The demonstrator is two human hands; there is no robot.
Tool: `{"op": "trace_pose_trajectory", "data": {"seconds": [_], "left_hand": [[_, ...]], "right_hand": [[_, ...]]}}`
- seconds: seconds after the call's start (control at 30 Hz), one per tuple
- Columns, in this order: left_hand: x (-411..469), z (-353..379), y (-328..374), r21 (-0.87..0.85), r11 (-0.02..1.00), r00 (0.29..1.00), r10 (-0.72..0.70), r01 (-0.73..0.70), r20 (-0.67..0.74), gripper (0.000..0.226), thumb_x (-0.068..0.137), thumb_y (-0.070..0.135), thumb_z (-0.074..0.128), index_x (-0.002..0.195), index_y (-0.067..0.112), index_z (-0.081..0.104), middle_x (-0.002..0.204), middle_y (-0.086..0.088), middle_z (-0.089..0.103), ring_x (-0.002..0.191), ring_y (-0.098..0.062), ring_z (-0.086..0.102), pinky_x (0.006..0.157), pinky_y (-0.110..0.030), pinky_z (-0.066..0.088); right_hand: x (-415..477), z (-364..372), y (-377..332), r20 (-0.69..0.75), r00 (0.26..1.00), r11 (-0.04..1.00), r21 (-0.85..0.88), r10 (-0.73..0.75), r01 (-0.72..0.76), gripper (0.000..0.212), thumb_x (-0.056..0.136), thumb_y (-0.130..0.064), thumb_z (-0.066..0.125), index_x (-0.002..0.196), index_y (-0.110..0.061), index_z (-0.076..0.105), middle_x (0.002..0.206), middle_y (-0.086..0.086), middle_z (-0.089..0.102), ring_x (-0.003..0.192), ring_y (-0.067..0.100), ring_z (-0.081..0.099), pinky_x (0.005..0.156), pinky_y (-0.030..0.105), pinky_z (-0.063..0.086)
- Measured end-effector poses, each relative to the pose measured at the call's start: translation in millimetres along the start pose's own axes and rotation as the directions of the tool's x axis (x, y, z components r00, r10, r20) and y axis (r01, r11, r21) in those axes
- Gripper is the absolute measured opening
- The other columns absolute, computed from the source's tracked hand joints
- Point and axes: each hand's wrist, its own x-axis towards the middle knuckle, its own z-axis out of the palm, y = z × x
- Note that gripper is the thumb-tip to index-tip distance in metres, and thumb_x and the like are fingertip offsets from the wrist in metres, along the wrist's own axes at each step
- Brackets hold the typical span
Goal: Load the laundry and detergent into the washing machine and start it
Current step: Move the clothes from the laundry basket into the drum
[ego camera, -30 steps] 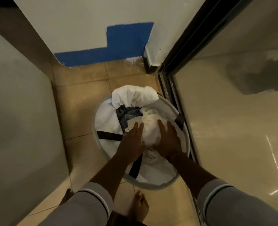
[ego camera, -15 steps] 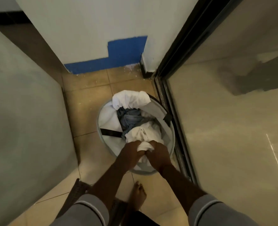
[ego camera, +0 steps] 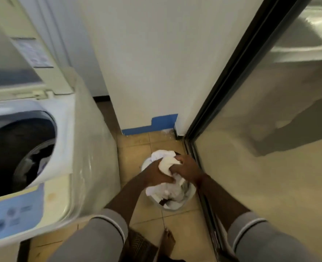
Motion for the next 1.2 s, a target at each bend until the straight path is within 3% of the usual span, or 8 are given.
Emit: {"op": "trace_pose_trajectory", "data": {"seconds": [0.1, 0.17, 0.27, 0.4, 0.7, 0.9, 1.03, 1.2], "left_hand": [[-33.9, -44.4, 48.9, 0.013, 0.999, 0.979, 0.036, -0.034, -0.201, 0.052, 0.068, 0.014, 0.083, 0.117, 0.012, 0.066, 0.116, -0.003, 0.066, 0.105, -0.014, 0.062, 0.089, -0.023, 0.049], [-56.7, -79.4, 79.2, -0.006, 0.998, 0.960, 0.054, -0.058, -0.274, 0.043, 0.072, 0.010, 0.079, 0.113, 0.010, 0.066, 0.106, -0.002, 0.066, 0.098, -0.018, 0.063, 0.072, -0.012, 0.049], [-103.3, -140.9, 125.3, 0.008, 0.990, 0.937, 0.135, -0.140, -0.322, 0.040, 0.073, 0.006, 0.077, 0.111, 0.014, 0.066, 0.104, -0.003, 0.068, 0.094, -0.017, 0.063, 0.072, -0.014, 0.050], [-186.9, -220.4, 176.4, 0.090, 0.971, 0.877, 0.238, -0.221, -0.417, 0.046, 0.062, 0.019, 0.075, 0.107, 0.022, 0.067, 0.104, -0.004, 0.071, 0.096, -0.019, 0.066, 0.085, -0.035, 0.053], [-364.5, -381.3, 189.0, 0.335, 0.914, 0.749, 0.384, -0.226, -0.541, 0.058, 0.063, 0.027, 0.077, 0.119, 0.023, 0.063, 0.117, 0.003, 0.067, 0.105, -0.013, 0.063, 0.092, -0.035, 0.052], [-382.0, -425.6, 103.4, 0.425, 0.905, 0.730, 0.305, -0.022, -0.612, 0.088, 0.054, 0.041, 0.086, 0.132, 0.025, 0.051, 0.133, 0.000, 0.057, 0.120, -0.013, 0.054, 0.102, -0.039, 0.044], [-378.4, -423.2, 48.3, 0.381, 0.829, 0.693, -0.010, 0.408, -0.720, 0.141, 0.043, 0.036, 0.094, 0.151, 0.018, 0.006, 0.150, -0.019, 0.029, 0.135, -0.034, 0.034, 0.106, -0.046, 0.038], [-364.4, -405.0, 3.9, 0.434, 0.800, 0.742, -0.021, 0.415, -0.670, 0.115, 0.068, 0.028, 0.082, 0.152, 0.015, 0.005, 0.158, -0.013, 0.015, 0.145, -0.027, 0.015, 0.116, -0.044, 0.024]], "right_hand": [[-12.4, -21.0, -71.4, -0.007, 0.993, 0.993, -0.007, -0.116, 0.116, 0.017, 0.064, -0.030, 0.069, 0.079, -0.025, 0.064, 0.077, -0.008, 0.064, 0.073, 0.003, 0.060, 0.062, 0.021, 0.046], [-19.1, -31.5, -121.0, 0.004, 0.981, 0.981, -0.004, -0.195, 0.195, 0.040, 0.070, -0.027, 0.074, 0.107, -0.017, 0.063, 0.104, 0.005, 0.066, 0.095, 0.018, 0.063, 0.076, 0.031, 0.054], [-37.5, -41.8, -197.9, 0.072, 0.970, 0.970, 0.091, -0.232, 0.226, 0.052, 0.081, -0.021, 0.072, 0.128, -0.024, 0.049, 0.116, -0.004, 0.059, 0.101, 0.012, 0.059, 0.071, 0.022, 0.052], [-61.4, -28.9, -293.0, 0.224, 0.945, 0.960, 0.198, -0.240, 0.197, 0.052, 0.079, -0.040, 0.066, 0.129, -0.040, 0.050, 0.120, -0.003, 0.065, 0.105, 0.019, 0.063, 0.078, 0.039, 0.056], [-87.1, 91.7, -488.7, 0.067, 0.834, 0.810, 0.293, -0.548, 0.509, 0.036, 0.088, -0.026, 0.065, 0.123, -0.027, 0.056, 0.115, 0.002, 0.068, 0.098, 0.019, 0.067, 0.077, 0.036, 0.058], [-52.3, 182.5, -502.8, -0.017, 0.782, 0.768, 0.171, -0.624, 0.617, 0.026, 0.083, -0.026, 0.074, 0.105, -0.028, 0.060, 0.103, -0.001, 0.068, 0.093, 0.017, 0.065, 0.082, 0.032, 0.057], [-18.9, 220.3, -463.2, 0.116, 0.879, 0.863, -0.169, -0.462, 0.476, 0.089, 0.078, -0.038, 0.078, 0.149, -0.018, 0.030, 0.151, 0.012, 0.037, 0.137, 0.028, 0.038, 0.111, 0.038, 0.036], [-2.4, 226.9, -403.0, 0.133, 0.906, 0.888, -0.187, -0.401, 0.420, 0.090, 0.080, -0.038, 0.076, 0.152, -0.023, 0.023, 0.161, 0.006, 0.017, 0.148, 0.022, 0.014, 0.119, 0.040, 0.020]]}}
